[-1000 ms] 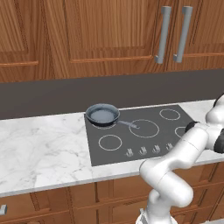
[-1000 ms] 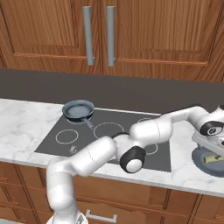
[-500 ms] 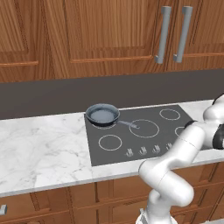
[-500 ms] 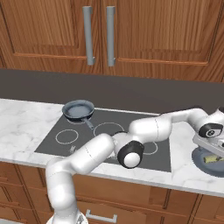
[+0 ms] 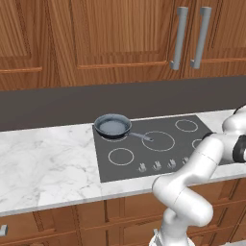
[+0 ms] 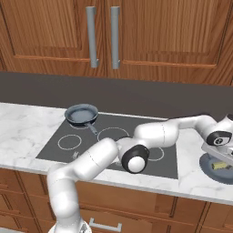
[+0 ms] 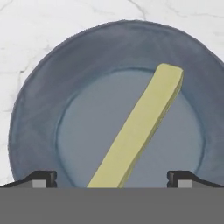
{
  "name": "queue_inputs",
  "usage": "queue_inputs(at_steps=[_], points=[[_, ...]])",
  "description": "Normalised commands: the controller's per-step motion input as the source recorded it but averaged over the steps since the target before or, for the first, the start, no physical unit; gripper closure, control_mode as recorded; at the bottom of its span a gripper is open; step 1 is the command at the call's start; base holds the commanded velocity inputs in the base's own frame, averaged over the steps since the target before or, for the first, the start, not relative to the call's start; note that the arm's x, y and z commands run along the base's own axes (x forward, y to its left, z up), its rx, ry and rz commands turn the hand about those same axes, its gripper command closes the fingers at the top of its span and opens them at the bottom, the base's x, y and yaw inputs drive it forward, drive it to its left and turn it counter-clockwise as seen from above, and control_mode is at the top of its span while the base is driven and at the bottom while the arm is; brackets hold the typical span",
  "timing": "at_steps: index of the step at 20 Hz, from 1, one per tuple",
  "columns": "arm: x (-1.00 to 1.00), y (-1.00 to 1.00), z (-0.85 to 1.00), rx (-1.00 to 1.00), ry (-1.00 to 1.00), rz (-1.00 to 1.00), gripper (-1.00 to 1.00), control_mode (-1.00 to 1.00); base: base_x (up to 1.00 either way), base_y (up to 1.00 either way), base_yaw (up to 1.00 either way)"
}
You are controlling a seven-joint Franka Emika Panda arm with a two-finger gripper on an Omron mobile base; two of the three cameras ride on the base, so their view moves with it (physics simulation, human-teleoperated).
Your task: Pick up the butter stick and place it in the pan. Then turn on the burner for the pan.
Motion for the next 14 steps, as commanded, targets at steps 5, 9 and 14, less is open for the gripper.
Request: queue_inputs(at_steps=[5,9,14], points=[[0.00,0.00,-0.07,0.00,0.02,0.00,-1.00,-1.00,0.00,0.00,0.00],[0.00,0.00,-0.06,0.00,0.02,0.00,-1.00,-1.00,0.00,0.00,0.00],[0.00,0.00,-0.07,0.00,0.02,0.00,-1.00,-1.00,0.00,0.00,0.00]])
